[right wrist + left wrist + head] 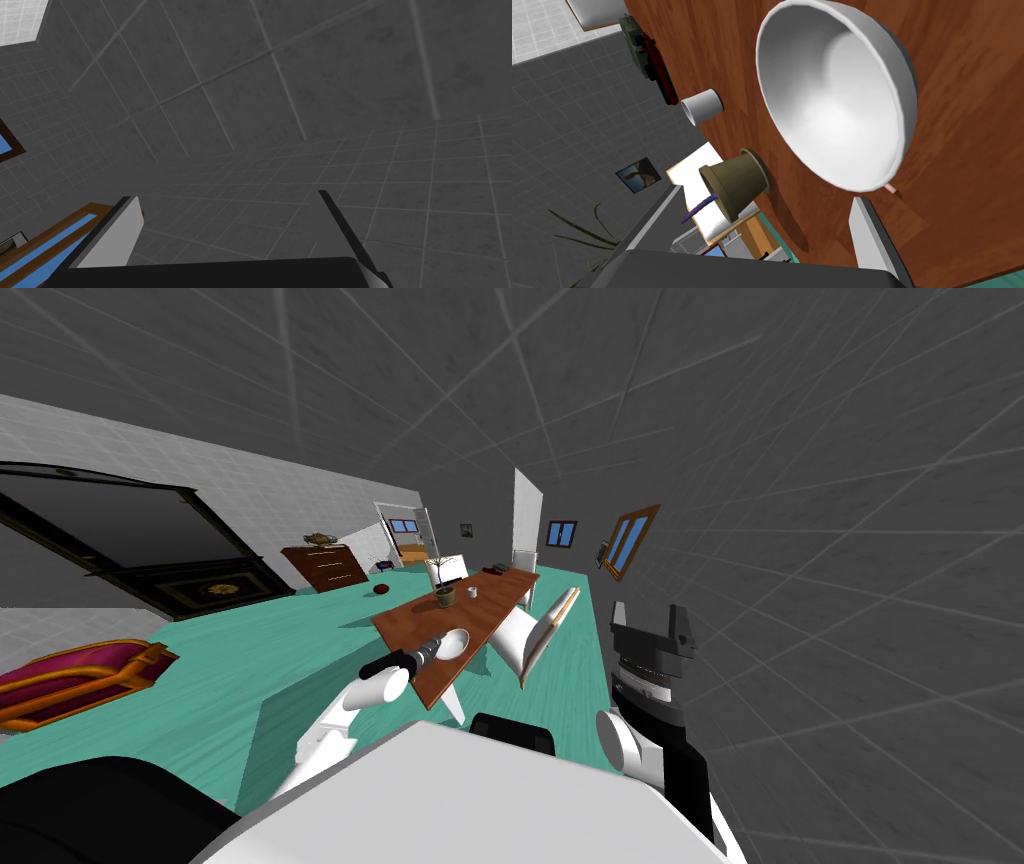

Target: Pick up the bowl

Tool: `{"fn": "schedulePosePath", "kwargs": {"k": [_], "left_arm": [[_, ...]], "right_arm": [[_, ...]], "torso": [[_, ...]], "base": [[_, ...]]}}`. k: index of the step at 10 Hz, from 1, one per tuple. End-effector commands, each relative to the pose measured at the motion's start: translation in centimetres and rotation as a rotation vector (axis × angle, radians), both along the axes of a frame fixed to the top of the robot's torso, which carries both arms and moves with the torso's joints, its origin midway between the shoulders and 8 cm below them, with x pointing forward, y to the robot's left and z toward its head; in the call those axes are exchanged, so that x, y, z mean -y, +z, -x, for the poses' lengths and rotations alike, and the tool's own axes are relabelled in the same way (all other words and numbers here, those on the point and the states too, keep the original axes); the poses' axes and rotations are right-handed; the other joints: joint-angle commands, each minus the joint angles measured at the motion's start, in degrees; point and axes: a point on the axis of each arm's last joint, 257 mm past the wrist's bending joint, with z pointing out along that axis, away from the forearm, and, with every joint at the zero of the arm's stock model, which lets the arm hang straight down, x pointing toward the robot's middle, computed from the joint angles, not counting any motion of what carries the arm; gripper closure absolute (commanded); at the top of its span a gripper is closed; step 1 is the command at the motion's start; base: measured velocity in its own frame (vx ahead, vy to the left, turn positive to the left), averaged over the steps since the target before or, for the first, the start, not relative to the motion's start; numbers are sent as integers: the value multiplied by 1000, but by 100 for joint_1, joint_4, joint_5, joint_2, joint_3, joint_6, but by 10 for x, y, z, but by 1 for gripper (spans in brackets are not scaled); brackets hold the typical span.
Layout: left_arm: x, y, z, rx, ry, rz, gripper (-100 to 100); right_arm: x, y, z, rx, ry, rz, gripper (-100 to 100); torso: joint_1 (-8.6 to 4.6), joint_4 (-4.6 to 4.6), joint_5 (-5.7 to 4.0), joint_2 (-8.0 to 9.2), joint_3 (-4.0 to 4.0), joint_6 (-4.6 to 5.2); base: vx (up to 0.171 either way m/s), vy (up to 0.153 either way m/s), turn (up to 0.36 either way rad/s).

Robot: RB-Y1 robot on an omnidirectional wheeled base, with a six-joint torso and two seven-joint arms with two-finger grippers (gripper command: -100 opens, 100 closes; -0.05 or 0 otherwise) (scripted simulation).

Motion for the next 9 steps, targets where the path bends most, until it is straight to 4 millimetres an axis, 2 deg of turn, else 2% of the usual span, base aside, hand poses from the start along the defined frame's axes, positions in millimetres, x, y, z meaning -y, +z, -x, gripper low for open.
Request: {"fn": "schedulePosePath", "kwargs": {"k": [1,5,8,9], "left_arm": [[-10,-22,20,-81,-3,4,-100],[-28,-64,66,-253,-2,19,-100],[-35,-88,97,-351,3,39,-100],[-34,-101,115,-400,7,55,-100]], "right_arm": [[0,0,0,0,0,0,0],[0,0,0,0,0,0,0],[0,0,0,0,0,0,0],[0,0,0,0,0,0,0]], "torso": [[0,0,0,0,0,0],[1,-5,0,-22,-13,-1],[-5,-5,-1,-20,-12,0],[-1,-4,0,-16,-10,0]], "base": [[89,8,-61],[112,9,-37],[105,3,-15],[87,7,-12]]}}
